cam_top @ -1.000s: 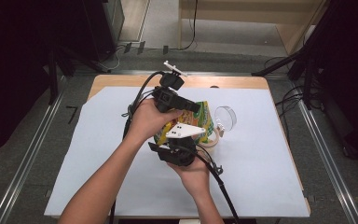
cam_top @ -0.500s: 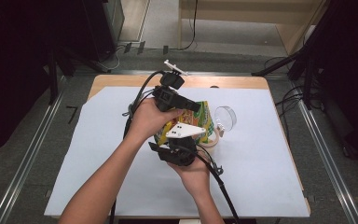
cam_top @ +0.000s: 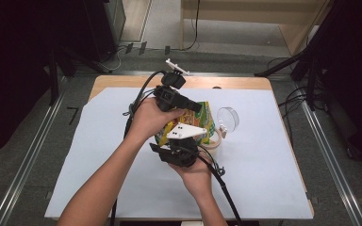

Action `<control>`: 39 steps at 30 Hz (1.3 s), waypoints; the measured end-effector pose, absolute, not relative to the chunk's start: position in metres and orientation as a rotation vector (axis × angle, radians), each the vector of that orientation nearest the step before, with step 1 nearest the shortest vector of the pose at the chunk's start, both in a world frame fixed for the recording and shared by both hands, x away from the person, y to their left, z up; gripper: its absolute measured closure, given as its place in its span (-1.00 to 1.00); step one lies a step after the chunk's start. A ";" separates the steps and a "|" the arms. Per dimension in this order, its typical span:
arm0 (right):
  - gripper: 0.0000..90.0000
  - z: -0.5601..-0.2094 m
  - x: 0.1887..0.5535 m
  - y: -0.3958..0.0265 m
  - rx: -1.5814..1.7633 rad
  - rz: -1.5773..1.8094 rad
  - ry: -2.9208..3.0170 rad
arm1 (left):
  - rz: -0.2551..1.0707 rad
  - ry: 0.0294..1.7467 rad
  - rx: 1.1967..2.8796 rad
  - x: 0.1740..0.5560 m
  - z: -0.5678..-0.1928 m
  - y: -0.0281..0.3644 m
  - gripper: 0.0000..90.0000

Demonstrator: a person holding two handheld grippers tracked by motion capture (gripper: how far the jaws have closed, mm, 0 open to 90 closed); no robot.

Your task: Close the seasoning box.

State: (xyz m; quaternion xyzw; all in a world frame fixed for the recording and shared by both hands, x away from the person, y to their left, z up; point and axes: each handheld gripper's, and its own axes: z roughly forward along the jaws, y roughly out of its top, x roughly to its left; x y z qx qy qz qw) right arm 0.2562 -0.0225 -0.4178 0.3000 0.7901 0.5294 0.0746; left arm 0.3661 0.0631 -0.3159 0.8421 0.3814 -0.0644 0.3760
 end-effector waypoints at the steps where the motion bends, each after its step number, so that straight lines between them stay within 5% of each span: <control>1: 0.51 -0.418 0.256 -0.022 0.899 1.589 2.371 | -0.164 0.977 2.155 0.366 -0.316 0.063 0.72; 39: 0.52 -0.421 0.256 -0.023 0.891 1.587 2.361 | -0.165 0.966 2.160 0.365 -0.317 0.063 0.73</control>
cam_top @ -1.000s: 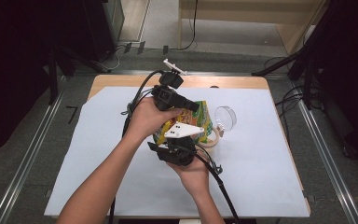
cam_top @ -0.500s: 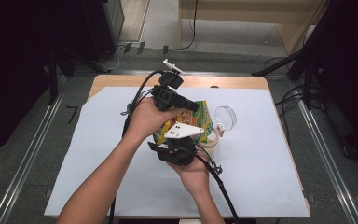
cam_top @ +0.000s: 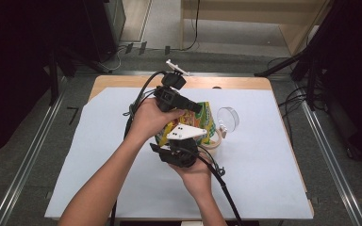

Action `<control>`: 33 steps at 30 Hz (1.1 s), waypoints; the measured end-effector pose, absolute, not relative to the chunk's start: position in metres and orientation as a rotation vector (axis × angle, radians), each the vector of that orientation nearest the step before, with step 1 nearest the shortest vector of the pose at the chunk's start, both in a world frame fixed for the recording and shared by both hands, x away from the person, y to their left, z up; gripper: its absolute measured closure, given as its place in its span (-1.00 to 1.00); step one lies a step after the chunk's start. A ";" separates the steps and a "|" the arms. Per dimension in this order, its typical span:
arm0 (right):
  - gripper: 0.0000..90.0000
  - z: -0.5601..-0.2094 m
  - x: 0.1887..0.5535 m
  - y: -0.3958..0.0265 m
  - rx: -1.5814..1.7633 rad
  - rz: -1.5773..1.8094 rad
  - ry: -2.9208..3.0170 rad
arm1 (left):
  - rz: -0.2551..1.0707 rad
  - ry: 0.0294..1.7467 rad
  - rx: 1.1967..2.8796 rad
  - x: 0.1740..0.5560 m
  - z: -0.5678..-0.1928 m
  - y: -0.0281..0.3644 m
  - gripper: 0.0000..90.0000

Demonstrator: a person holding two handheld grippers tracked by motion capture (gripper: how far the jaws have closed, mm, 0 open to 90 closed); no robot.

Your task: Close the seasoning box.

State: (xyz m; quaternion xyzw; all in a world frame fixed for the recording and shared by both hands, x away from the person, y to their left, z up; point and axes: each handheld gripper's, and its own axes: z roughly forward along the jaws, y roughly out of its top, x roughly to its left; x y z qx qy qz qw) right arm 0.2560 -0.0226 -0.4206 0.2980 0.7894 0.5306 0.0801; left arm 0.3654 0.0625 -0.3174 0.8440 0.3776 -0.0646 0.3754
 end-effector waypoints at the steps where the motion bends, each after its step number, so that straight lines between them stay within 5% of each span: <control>1: 0.52 -0.421 0.256 -0.022 0.893 1.589 2.359 | -0.166 0.966 2.161 0.365 -0.317 0.063 0.73; 33: 0.52 -0.423 0.255 -0.021 0.886 1.585 2.355 | -0.169 0.960 2.155 0.364 -0.319 0.064 0.73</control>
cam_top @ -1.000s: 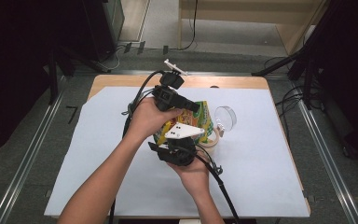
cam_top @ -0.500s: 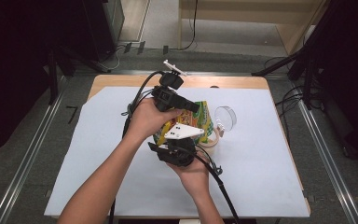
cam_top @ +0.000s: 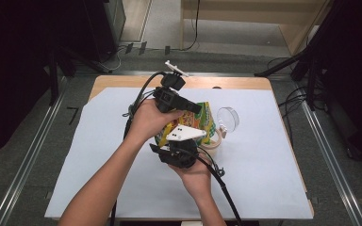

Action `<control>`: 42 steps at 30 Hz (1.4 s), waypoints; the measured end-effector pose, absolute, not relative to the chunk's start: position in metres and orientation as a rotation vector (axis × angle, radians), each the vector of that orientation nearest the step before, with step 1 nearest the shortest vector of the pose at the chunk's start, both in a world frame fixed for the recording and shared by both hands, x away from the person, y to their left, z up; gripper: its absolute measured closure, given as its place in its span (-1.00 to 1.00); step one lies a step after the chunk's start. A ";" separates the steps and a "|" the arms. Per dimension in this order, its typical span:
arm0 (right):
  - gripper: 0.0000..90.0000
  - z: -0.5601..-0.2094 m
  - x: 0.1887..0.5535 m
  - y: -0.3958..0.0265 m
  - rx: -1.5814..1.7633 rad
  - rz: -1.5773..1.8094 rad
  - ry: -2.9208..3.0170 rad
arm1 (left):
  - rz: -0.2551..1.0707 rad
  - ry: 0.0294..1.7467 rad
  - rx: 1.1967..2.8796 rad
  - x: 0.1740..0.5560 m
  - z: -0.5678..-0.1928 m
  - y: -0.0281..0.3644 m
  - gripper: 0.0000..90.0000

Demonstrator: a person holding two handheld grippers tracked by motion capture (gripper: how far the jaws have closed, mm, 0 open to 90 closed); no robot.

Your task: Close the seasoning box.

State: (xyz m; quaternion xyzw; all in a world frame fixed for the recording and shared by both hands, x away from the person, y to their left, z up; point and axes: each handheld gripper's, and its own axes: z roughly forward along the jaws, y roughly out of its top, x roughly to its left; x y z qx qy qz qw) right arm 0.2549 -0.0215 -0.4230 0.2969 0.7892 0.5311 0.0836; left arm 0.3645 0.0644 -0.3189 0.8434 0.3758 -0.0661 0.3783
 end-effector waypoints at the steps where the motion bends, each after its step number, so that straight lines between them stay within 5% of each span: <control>1: 0.52 -0.423 0.255 -0.021 0.888 1.586 2.355 | -0.166 0.961 2.156 0.364 -0.319 0.064 0.73; 42: 0.52 -0.422 0.255 -0.021 0.890 1.583 2.349 | -0.174 0.961 2.165 0.366 -0.319 0.063 0.72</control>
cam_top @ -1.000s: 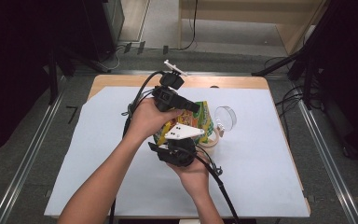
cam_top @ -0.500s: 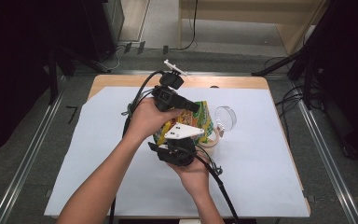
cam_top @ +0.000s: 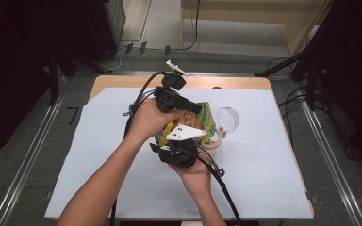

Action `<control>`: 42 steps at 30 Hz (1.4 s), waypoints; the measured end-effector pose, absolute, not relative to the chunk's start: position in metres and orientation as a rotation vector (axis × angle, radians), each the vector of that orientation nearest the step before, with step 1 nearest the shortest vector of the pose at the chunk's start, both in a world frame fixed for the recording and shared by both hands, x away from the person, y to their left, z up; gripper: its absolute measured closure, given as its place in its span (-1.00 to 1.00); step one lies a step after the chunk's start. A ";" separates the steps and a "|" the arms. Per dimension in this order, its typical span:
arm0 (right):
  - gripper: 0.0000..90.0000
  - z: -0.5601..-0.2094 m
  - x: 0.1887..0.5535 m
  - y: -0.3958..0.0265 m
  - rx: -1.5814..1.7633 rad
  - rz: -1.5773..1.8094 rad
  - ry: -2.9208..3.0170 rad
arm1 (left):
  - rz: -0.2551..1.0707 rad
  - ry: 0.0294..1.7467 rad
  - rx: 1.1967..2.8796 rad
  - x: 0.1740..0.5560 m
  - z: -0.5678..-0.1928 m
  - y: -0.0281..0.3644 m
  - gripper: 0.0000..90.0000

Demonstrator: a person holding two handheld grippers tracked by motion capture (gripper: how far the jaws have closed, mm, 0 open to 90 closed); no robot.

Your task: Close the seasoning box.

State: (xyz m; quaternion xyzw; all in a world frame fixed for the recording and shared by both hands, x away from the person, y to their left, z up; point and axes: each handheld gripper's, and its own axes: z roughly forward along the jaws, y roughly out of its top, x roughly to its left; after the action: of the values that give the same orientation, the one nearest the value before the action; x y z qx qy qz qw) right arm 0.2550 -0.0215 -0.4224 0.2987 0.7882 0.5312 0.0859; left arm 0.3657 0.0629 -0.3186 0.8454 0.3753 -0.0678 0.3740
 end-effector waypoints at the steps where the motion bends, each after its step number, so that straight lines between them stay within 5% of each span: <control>1: 0.52 -0.422 0.255 -0.021 0.893 1.584 2.348 | -0.175 0.960 2.163 0.366 -0.319 0.063 0.72; 42: 0.51 -0.419 0.255 -0.023 0.908 1.598 2.343 | -0.167 0.961 2.183 0.366 -0.316 0.057 0.71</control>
State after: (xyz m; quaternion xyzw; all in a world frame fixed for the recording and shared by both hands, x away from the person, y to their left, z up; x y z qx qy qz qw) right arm 0.2549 -0.0233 -0.4195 0.3040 0.7841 0.5348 0.0820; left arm 0.3663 0.0574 -0.3156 0.8494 0.3738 -0.0650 0.3668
